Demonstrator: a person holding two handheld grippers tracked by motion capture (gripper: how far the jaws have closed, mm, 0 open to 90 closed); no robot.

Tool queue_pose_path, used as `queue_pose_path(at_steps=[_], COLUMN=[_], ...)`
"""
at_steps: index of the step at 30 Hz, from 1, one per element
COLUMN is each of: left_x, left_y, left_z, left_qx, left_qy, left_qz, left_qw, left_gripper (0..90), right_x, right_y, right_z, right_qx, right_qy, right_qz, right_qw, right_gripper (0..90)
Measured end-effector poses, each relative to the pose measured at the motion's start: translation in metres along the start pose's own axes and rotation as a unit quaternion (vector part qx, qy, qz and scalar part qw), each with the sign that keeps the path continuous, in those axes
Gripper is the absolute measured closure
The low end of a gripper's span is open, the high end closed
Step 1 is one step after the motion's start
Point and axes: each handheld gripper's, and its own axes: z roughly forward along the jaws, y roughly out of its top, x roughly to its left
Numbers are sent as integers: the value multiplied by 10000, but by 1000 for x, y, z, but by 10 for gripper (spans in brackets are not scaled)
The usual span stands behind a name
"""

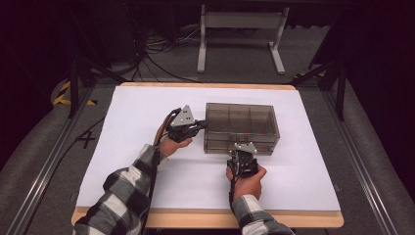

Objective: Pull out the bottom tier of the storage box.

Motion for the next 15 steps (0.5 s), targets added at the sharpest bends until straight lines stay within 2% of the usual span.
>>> queue_pose_path(at_steps=[5,8,10,14,15], left_x=[0,0,0,-1,-1], left_y=[0,0,0,0,0], left_z=[0,0,0,0,0], left_qx=[2,-2,-7,-12,-10], left_qy=[-2,-1,5,14,13], left_qz=[-6,-20,-51,-59,-48], left_qw=[10000,10000,10000,10000,10000], left_gripper=[888,885,885,884,884], right_x=[-1,1,2,-2,-6], right_y=[1,1,2,2,-1], right_z=[-1,-6,-9,-12,-14], right_qx=[-1,-61,-111,-163,-180], right_qy=[41,62,112,186,233], right_qz=[-87,-306,-394,-420,-406], right_qw=[10000,9995,9991,9988,9987], right_gripper=[547,495,495,504,499])
